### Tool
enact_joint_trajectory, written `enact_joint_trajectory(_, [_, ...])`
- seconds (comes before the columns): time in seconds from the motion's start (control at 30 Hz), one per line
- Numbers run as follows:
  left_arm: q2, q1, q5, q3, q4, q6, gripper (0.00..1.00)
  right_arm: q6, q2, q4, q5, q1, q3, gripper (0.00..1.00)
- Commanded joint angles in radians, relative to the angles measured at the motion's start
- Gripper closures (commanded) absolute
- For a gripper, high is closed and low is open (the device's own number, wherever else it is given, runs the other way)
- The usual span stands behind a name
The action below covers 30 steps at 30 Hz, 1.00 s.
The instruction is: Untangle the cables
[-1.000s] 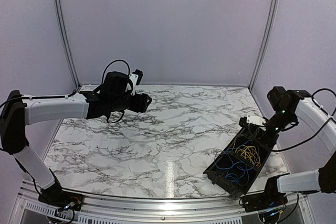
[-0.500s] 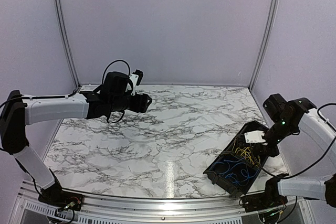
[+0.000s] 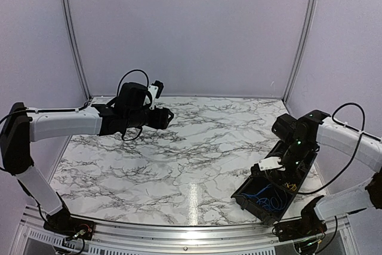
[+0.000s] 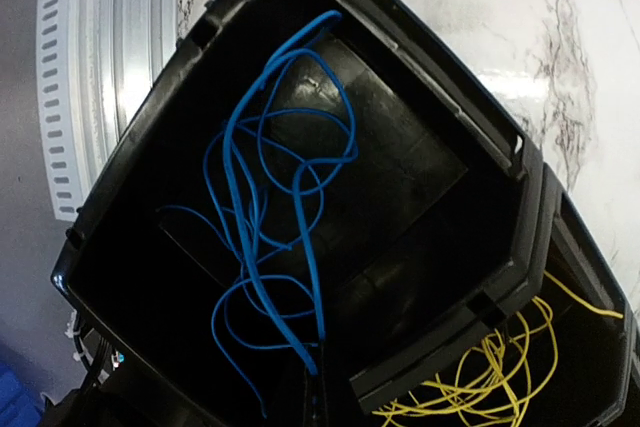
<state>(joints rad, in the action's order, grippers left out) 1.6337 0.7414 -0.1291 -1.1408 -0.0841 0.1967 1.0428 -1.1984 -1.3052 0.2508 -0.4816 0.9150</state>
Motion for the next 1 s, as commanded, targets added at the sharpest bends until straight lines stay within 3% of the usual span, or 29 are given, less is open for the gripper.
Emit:
enact_joint_trajectory(0.0, [-0.002, 0.0, 0.03, 0.004, 0.0, 0.007, 0.26, -0.084, -0.032, 0.051, 0.069, -0.055, 0.003, 1.0])
enact_joint_trajectory(0.13, [-0.002, 0.0, 0.048, 0.001, 0.006, 0.01, 0.26, -0.115, -0.046, 0.1, 0.043, -0.089, -0.04, 0.94])
enact_joint_trajectory(0.43, [-0.018, 0.0, 0.058, -0.002, 0.02, 0.004, 0.26, -0.085, 0.032, 0.028, -0.058, -0.088, 0.077, 0.57])
enact_joint_trajectory(0.7, [-0.025, 0.0, 0.072, -0.012, 0.034, -0.002, 0.26, -0.025, 0.08, -0.038, -0.115, -0.085, 0.199, 0.46])
enact_joint_trajectory(0.8, [-0.044, 0.0, 0.054, -0.015, 0.043, -0.01, 0.26, -0.047, 0.1, 0.078, -0.091, -0.035, 0.294, 0.39])
enact_joint_trajectory(0.87, [-0.063, 0.0, 0.008, -0.013, 0.052, -0.016, 0.26, -0.11, 0.12, 0.241, -0.077, 0.033, 0.331, 0.31])
enact_joint_trajectory(0.9, [-0.071, 0.0, -0.014, -0.011, 0.057, -0.022, 0.25, -0.149, 0.128, 0.328, -0.08, 0.07, 0.337, 0.25])
enact_joint_trajectory(0.97, [-0.089, 0.0, -0.058, -0.005, 0.064, -0.025, 0.24, -0.261, 0.141, 0.521, -0.1, 0.145, 0.327, 0.03])
